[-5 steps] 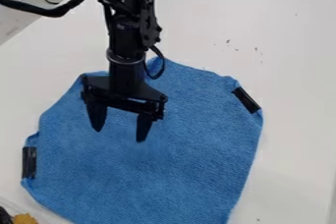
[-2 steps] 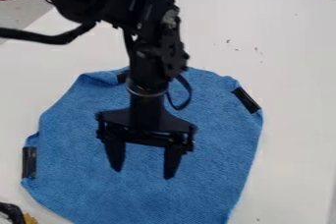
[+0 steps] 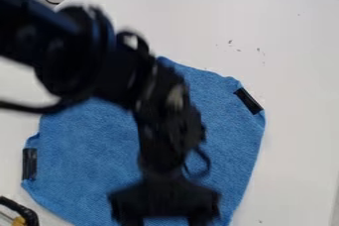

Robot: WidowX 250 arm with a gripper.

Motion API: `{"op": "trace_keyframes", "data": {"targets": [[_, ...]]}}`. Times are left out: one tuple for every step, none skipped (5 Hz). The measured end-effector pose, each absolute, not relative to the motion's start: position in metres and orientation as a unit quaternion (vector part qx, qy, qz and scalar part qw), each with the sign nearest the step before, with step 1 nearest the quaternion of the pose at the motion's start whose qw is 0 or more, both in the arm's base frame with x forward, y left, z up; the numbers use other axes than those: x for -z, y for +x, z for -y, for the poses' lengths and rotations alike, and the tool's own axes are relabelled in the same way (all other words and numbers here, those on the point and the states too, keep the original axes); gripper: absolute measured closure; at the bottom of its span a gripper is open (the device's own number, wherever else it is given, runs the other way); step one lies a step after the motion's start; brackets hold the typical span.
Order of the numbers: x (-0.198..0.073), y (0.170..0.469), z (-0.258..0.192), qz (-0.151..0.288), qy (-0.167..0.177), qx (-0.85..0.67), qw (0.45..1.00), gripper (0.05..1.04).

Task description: Fold the cloth bottom right to top left

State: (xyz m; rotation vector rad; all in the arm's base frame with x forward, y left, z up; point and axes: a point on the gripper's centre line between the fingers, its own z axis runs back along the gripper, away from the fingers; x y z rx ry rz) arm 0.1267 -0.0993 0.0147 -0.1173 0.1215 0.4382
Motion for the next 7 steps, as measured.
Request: {"op": "trace_keyframes", "data": {"targets": [[-0.004,0.128,0.109,-0.047,-0.093,-0.226,0.969,0.083],[-0.002,0.128,0.112,-0.05,-0.097,-0.229,0.967,0.082],[-0.002,0.133,0.111,-0.049,-0.095,-0.228,0.968,0.082],[-0.008,0.136,0.107,-0.068,-0.072,-0.213,0.972,0.083],[-0.034,0.135,0.107,-0.087,-0.043,-0.224,0.97,0.083],[-0.056,0.129,0.108,-0.093,-0.012,-0.244,0.965,0.083],[-0.06,0.126,0.108,-0.092,0.003,-0.251,0.964,0.083]]}}
